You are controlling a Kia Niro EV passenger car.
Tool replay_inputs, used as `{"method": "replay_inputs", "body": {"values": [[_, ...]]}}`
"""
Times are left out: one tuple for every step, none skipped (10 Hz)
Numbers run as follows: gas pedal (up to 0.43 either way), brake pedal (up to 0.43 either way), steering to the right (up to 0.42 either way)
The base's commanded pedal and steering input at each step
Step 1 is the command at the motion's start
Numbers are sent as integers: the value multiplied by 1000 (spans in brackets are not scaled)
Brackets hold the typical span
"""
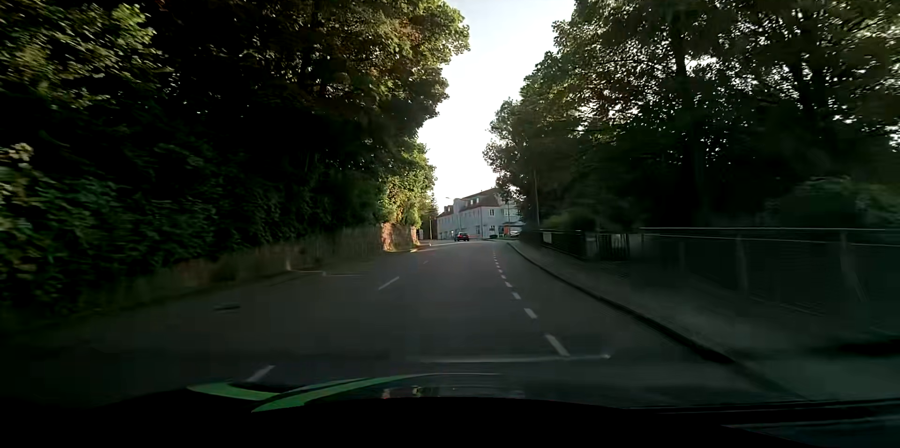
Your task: Follow the waypoints while adhering to traffic rules and regulations
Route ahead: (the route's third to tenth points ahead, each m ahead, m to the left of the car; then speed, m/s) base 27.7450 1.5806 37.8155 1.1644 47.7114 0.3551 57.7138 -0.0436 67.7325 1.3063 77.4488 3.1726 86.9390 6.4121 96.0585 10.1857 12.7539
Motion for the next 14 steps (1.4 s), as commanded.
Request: {"method": "replay_inputs", "body": {"values": [[220,0,23],[209,0,22],[209,0,20],[209,0,18],[209,0,15],[209,0,13],[197,0,13],[189,0,13],[189,0,13],[177,0,13],[177,0,13],[169,0,11],[169,0,9],[169,0,9]]}}
